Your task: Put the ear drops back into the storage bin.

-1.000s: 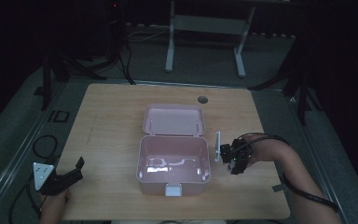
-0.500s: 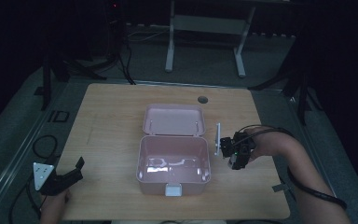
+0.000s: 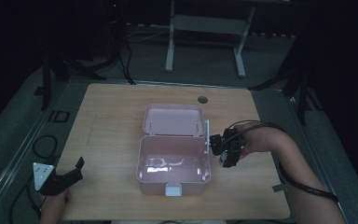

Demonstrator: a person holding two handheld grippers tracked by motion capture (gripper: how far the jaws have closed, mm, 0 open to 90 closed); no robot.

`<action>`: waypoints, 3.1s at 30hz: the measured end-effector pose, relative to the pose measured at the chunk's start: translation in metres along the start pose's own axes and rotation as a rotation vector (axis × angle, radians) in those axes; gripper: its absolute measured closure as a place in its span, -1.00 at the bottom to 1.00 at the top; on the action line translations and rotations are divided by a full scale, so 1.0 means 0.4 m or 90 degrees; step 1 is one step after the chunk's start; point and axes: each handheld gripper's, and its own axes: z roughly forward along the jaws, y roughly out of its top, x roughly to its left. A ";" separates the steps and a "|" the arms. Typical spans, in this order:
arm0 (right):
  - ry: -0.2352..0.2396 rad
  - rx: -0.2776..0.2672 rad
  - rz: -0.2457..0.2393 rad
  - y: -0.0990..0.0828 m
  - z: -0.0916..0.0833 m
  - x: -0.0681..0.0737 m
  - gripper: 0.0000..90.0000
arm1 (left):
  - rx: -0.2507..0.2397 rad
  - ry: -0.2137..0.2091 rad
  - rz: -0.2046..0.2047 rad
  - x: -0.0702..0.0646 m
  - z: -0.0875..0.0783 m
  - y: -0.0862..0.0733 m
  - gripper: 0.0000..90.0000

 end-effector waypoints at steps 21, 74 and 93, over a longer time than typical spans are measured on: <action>-0.009 -0.018 -0.074 0.144 -0.042 0.010 0.33 | 0.000 -0.002 0.000 0.001 0.000 0.000 -0.99; 0.020 0.047 -0.123 0.252 0.257 0.002 0.32 | 0.000 -0.002 0.002 0.000 0.000 0.000 -0.99; 0.030 0.021 -0.090 0.240 0.219 -0.004 0.17 | 0.002 0.000 0.004 -0.001 0.000 0.000 -0.99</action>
